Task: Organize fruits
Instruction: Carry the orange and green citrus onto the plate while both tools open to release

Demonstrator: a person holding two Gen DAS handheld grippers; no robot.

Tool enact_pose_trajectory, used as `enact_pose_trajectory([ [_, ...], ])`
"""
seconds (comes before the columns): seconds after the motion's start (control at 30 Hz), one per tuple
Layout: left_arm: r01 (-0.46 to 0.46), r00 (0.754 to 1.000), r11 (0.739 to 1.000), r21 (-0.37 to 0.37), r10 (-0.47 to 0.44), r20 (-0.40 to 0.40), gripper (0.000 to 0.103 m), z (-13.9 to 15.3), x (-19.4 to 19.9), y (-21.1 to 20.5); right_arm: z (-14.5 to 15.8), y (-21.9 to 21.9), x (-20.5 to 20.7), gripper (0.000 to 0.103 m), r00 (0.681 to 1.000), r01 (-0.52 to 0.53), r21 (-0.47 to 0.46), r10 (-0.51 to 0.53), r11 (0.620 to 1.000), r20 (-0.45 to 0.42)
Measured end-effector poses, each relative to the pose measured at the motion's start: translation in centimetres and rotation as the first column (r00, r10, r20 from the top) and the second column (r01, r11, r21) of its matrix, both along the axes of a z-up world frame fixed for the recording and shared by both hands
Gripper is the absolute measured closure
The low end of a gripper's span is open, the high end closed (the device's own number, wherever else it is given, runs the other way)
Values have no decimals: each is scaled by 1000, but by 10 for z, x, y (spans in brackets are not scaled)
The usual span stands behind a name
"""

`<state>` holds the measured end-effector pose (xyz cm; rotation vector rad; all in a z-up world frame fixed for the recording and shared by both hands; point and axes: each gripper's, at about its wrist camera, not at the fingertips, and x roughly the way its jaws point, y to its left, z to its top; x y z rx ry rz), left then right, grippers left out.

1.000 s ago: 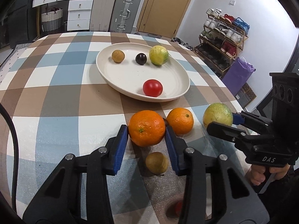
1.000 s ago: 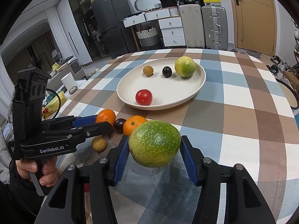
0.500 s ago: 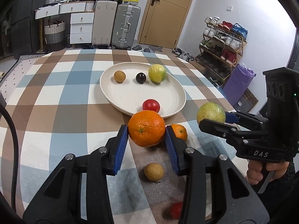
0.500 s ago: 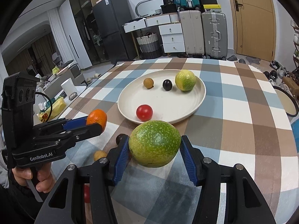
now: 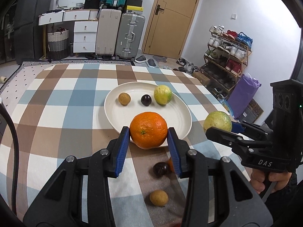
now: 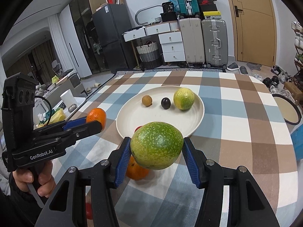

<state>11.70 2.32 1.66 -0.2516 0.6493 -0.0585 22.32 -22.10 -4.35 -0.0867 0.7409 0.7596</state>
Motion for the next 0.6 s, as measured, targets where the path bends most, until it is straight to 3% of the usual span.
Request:
enact_pose_trajectory([
  [0.6, -41, 999, 998, 54, 42, -16, 65, -16, 46, 4, 0, 8, 29, 48, 1000, 5, 83, -2, 997, -26],
])
